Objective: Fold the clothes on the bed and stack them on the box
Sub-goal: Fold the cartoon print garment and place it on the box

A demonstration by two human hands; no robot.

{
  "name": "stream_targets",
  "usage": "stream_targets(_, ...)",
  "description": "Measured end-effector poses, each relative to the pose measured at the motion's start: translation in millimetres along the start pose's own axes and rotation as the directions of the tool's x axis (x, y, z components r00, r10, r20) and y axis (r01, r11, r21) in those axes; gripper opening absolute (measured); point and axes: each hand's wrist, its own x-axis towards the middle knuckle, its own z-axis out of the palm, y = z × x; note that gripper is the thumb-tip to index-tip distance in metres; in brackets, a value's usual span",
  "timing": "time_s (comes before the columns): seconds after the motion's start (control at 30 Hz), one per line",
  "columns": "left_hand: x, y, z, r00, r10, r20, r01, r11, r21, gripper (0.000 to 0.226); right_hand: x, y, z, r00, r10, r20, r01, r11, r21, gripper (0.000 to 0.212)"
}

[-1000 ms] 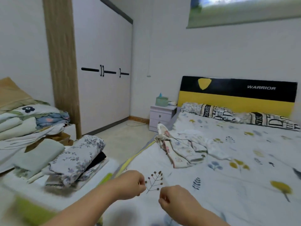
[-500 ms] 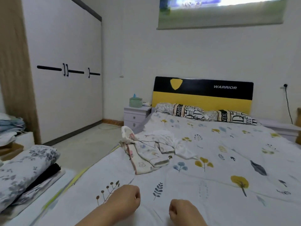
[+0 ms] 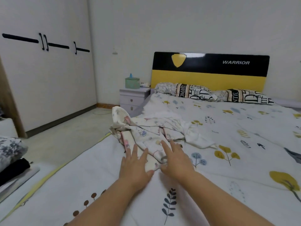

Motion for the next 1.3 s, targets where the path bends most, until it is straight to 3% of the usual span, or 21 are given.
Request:
stream_targets(0.1,7.4,-19.2,31.1,0.999,0.043,-0.032,-0.045,0.997,-0.070,0.055,31.4,4.2,25.1,0.994,-0.058,0.088,0.064,0.996,-0.064,0.079)
stream_targets(0.17,8.5,-27.1,44.1,0.980,0.086,-0.177,-0.104,0.990,-0.093,0.049,39.0,8.4,47.3,0.989,-0.072,0.132,0.072,0.997,0.007,0.053)
stream_targets(0.27,9.1,-27.9,50.7,0.932,0.134,-0.337,-0.169,0.983,-0.077,0.050,34.7,9.0,67.4,0.997,-0.069,-0.019,0.071,0.986,0.154,0.010)
stream_targets(0.43,-5.0,-18.1,40.8,0.868,0.290,-0.403,-0.299,0.953,0.042,0.028,10.8,15.3,45.0,0.999,-0.054,0.004,0.052,0.981,0.187,0.014)
stream_targets(0.53,-29.3,6.8,13.8,0.924,0.287,-0.253,-0.324,0.939,-0.117,0.039,-18.3,26.9,22.7,0.996,-0.078,0.038,0.071,0.984,0.166,0.031)
stream_targets(0.63,-69.0,34.5,-9.1,0.951,0.303,-0.068,-0.310,0.915,-0.258,0.028,-63.7,36.1,0.5,0.994,-0.049,0.097,0.027,0.978,0.208,0.032)
stream_targets(0.77,-123.3,69.1,-46.0,0.908,0.336,0.251,-0.162,0.832,-0.530,0.030,-141.8,51.5,-29.0,0.978,-0.005,0.208,-0.057,0.955,0.292,0.031)
stream_targets(0.83,-141.8,80.2,-57.9,0.928,0.311,0.203,-0.187,0.864,-0.467,0.028,-180.8,61.4,-47.9,0.973,0.023,0.231,-0.090,0.955,0.282,0.028)
stream_targets(0.9,-155.6,82.7,-64.4,0.973,0.231,0.004,-0.223,0.942,-0.251,0.042,-221.2,72.0,-66.1,0.968,0.072,0.242,-0.139,0.952,0.274,0.018)
stream_targets(0.93,-162.0,84.8,-68.1,0.966,0.213,-0.149,-0.234,0.962,-0.142,0.050,-242.1,76.6,-74.3,0.962,0.094,0.254,-0.162,0.952,0.259,0.021)
stream_targets(1.0,-172.4,87.4,-71.1,0.945,0.177,-0.276,-0.180,0.984,0.013,0.055,-285.1,86.1,-87.1,0.949,0.122,0.290,-0.185,0.962,0.199,0.046)
stream_targets(1.1,-192.6,93.2,-69.5,0.995,0.098,0.029,-0.101,0.986,0.136,0.082,-336.1,111.3,-95.3,0.933,0.178,0.313,-0.229,0.964,0.135,0.059)
stream_targets(1.17,-202.8,100.3,-62.2,0.990,0.045,0.136,-0.069,0.981,0.179,0.088,-363.8,124.3,-104.4,0.928,0.221,0.299,-0.269,0.954,0.130,0.057)
stream_targets(1.23,-214.8,112.1,-52.4,0.978,0.052,0.201,-0.074,0.992,0.102,0.063,-388.2,131.9,-118.3,0.933,0.216,0.286,-0.259,0.958,0.121,0.052)
stream_targets(1.3,-227.8,127.1,-46.0,0.963,0.120,0.240,-0.117,0.993,-0.028,0.006,-409.4,137.4,-128.8,0.932,0.250,0.261,-0.293,0.946,0.138,0.041)
